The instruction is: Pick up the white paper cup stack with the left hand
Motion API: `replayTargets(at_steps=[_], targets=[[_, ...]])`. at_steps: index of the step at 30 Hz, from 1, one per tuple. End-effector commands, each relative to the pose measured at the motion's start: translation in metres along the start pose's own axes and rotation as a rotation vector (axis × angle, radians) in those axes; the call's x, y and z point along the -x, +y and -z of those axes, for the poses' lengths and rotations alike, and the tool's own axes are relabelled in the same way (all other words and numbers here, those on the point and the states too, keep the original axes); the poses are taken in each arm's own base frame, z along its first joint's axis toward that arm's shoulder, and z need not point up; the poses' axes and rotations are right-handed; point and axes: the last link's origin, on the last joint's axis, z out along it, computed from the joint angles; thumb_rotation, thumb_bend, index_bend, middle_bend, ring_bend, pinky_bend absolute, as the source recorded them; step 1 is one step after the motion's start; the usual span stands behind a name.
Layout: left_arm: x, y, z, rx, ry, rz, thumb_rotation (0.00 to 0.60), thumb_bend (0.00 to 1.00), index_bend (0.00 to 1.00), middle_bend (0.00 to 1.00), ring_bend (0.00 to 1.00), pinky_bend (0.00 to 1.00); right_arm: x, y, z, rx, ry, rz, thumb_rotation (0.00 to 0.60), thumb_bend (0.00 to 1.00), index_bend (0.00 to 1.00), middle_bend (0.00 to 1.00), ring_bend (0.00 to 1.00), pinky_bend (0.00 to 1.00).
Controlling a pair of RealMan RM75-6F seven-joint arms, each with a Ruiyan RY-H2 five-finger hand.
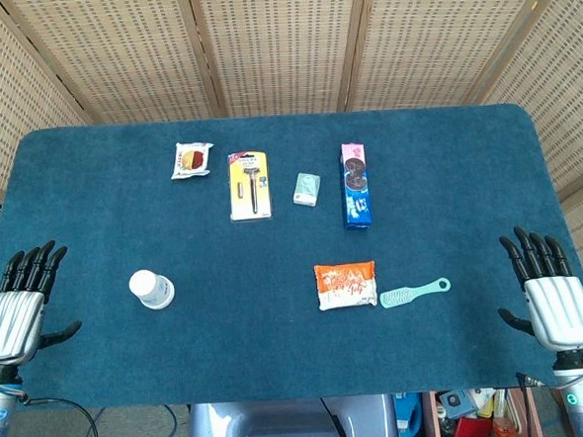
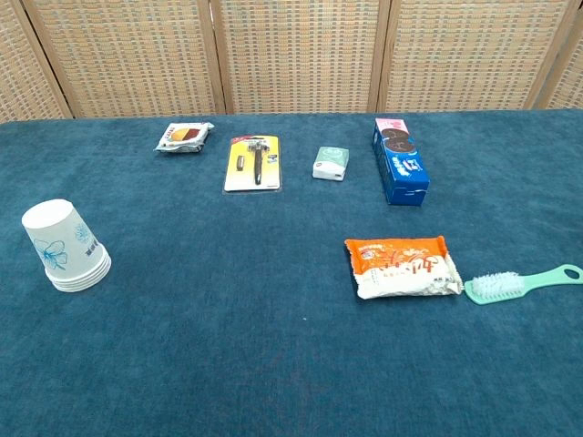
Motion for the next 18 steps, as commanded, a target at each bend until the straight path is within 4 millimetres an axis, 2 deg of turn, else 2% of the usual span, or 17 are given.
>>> replayTargets(at_steps=[1, 7, 11, 14, 16, 18], targets=[[0.000, -0.002, 0.002, 0.002, 0.012, 0.001, 0.600, 0.02, 0.00, 0.00, 0.00, 0.00, -0.001, 0.000, 0.001, 0.001, -0.004, 0.000, 0.600, 0.00, 0.00, 0.00, 0.00, 0.00], [0.003, -0.002, 0.002, 0.016, -0.002, -0.009, 0.600, 0.03, 0.00, 0.00, 0.00, 0.00, -0.003, -0.001, 0.001, -0.006, -0.005, -0.007, 0.600, 0.00, 0.00, 0.00, 0.00, 0.00], [0.007, 0.005, -0.010, 0.066, -0.016, -0.015, 0.600, 0.03, 0.00, 0.00, 0.00, 0.01, -0.005, 0.000, 0.002, -0.008, -0.002, -0.017, 0.600, 0.00, 0.00, 0.00, 0.00, 0.00], [0.015, 0.016, -0.033, 0.146, -0.038, -0.031, 0.600, 0.03, 0.00, 0.00, 0.00, 0.08, -0.007, 0.000, 0.001, -0.013, 0.001, -0.028, 0.600, 0.00, 0.00, 0.00, 0.00, 0.00], [0.030, 0.033, -0.065, 0.254, -0.092, -0.090, 0.600, 0.03, 0.00, 0.00, 0.00, 0.12, -0.007, 0.001, 0.000, -0.013, 0.002, -0.036, 0.600, 0.00, 0.00, 0.00, 0.00, 0.00], [0.039, 0.037, -0.079, 0.280, -0.115, -0.122, 0.600, 0.03, 0.00, 0.01, 0.02, 0.16, -0.008, 0.001, -0.002, -0.015, 0.007, -0.042, 0.600, 0.00, 0.00, 0.00, 0.00, 0.00]])
